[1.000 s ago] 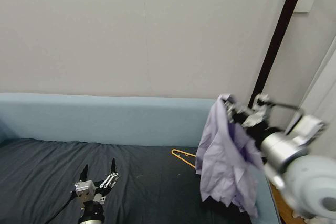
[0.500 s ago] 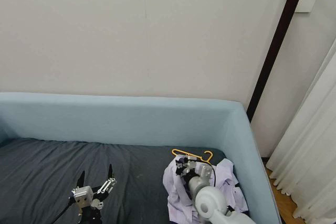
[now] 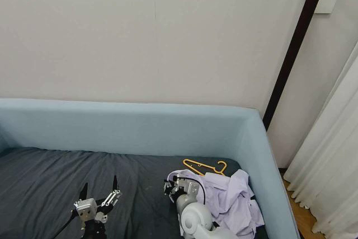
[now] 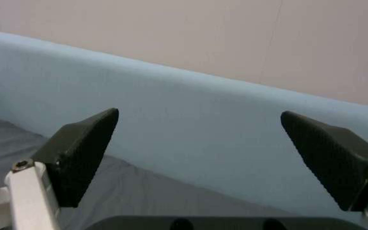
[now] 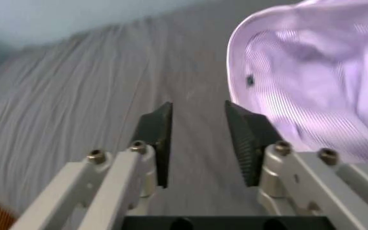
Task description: Pick up the clothes from the sofa and hang them on the clothes hanger.
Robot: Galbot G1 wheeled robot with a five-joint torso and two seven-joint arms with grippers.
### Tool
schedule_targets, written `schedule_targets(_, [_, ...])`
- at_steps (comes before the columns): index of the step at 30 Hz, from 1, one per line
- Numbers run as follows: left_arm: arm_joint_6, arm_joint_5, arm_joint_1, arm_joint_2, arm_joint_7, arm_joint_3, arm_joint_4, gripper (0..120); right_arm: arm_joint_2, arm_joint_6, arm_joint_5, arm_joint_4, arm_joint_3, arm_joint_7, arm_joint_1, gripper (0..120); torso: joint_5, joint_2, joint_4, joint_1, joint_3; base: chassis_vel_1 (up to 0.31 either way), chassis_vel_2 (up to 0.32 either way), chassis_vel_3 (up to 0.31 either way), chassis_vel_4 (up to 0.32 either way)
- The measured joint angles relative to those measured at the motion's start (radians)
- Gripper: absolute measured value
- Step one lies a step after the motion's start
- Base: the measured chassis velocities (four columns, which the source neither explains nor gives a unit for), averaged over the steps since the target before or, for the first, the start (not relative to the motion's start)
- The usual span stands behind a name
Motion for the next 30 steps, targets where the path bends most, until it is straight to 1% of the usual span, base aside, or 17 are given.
schedule_targets(1, [0.001,-0.001,-0.005,0.003,0.000,0.001,0.004,100,-0.007,-0.064,0.037,0.055,-0.005,0.029,-0.022,45,0.0001,0.000,0.0000,0.000,0.000,0.000,0.000,0.000,0.000])
schedule_targets(3, [0.002,-0.005,-0.015,0.008,0.000,0.005,0.015,100,-0.050,-0.132,0.057,0.156,-0.022,0.047,-0.078,53,0.0003,0.000,-0.0001,0.000,0.000,0.000,0.000,0.000,0.000])
schedule_targets(4, [0.002,-0.005,-0.015,0.008,0.000,0.005,0.015,100,-0.050,-0.132,0.057,0.156,-0.022,0.047,-0.078,53,0.0003,0.000,-0.0001,0.000,0.000,0.000,0.000,0.000,0.000])
schedule_targets(6, [0.002,-0.011,-0.022,0.014,0.000,0.010,0.023,100,-0.098,-0.149,0.031,0.215,-0.013,0.022,-0.125,64,0.0004,0.000,-0.0003,0.000,0.000,0.000,0.000,0.000,0.000])
schedule_targets(7, [0.002,-0.011,-0.022,0.014,0.000,0.010,0.023,100,-0.098,-0.149,0.031,0.215,-0.013,0.022,-0.125,64,0.0004,0.000,-0.0003,0.000,0.000,0.000,0.000,0.000,0.000])
schedule_targets(10, [0.000,-0.020,-0.033,0.023,0.002,0.014,0.043,100,-0.137,-0.068,-0.061,0.168,0.043,-0.047,-0.141,77,0.0004,0.000,-0.0003,0.000,0.000,0.000,0.000,0.000,0.000])
schedule_targets(12, [-0.013,-0.010,-0.043,0.036,0.007,0.011,0.087,100,-0.151,-0.024,-0.111,0.133,0.066,-0.110,-0.137,85,0.0004,0.000,-0.0003,0.000,0.000,0.000,0.000,0.000,0.000])
schedule_targets(13, [-0.013,-0.010,-0.043,0.036,0.007,0.011,0.087,100,-0.151,-0.024,-0.111,0.133,0.066,-0.110,-0.137,85,0.0004,0.000,-0.0003,0.000,0.000,0.000,0.000,0.000,0.000])
schedule_targets(15, [-0.008,0.000,-0.053,0.058,0.014,0.000,0.131,100,-0.166,0.002,-0.143,0.121,0.066,-0.179,-0.127,95,0.0003,0.000,-0.0002,0.000,0.000,0.000,0.000,0.000,0.000])
schedule_targets(17, [0.006,0.001,-0.054,0.078,0.029,-0.004,0.150,100,-0.174,0.021,-0.170,0.106,0.054,-0.233,-0.107,99,0.0002,0.000,0.0000,0.000,0.000,0.000,0.000,0.000,0.000])
schedule_targets(19, [0.009,0.001,-0.054,0.084,0.036,-0.004,0.152,100,-0.174,0.025,-0.180,0.098,0.049,-0.244,-0.100,100,0.0002,0.000,0.0001,0.000,0.000,0.000,0.000,0.000,0.000])
schedule_targets(20, [0.010,0.009,-0.049,0.091,0.047,-0.001,0.154,100,-0.174,0.034,-0.222,0.060,0.032,-0.267,-0.075,100,0.0003,0.000,0.0001,0.000,0.000,0.000,0.000,0.000,0.000])
schedule_targets(22, [0.009,0.017,-0.044,0.089,0.050,0.000,0.151,100,-0.169,0.041,-0.272,0.009,0.014,-0.276,-0.046,100,0.0003,0.000,0.0000,0.000,0.000,0.000,0.000,0.000,0.000])
schedule_targets(23, [0.009,0.017,-0.044,0.089,0.050,0.000,0.151,100,-0.169,0.041,-0.272,0.009,0.014,-0.276,-0.046,100,0.0003,0.000,0.0000,0.000,0.000,0.000,0.000,0.000,0.000])
schedule_targets(27, [0.003,0.025,-0.033,0.075,0.039,-0.004,0.137,100,-0.156,0.046,-0.334,-0.086,-0.016,-0.271,-0.005,100,0.0003,0.000,-0.0001,0.000,0.000,0.000,0.000,0.000,0.000])
schedule_targets(30, [-0.002,0.030,-0.029,0.073,0.034,-0.012,0.137,100,-0.150,0.052,-0.348,-0.122,-0.027,-0.275,0.006,100,0.0003,0.000,-0.0001,0.000,0.000,0.000,0.000,0.000,0.000])
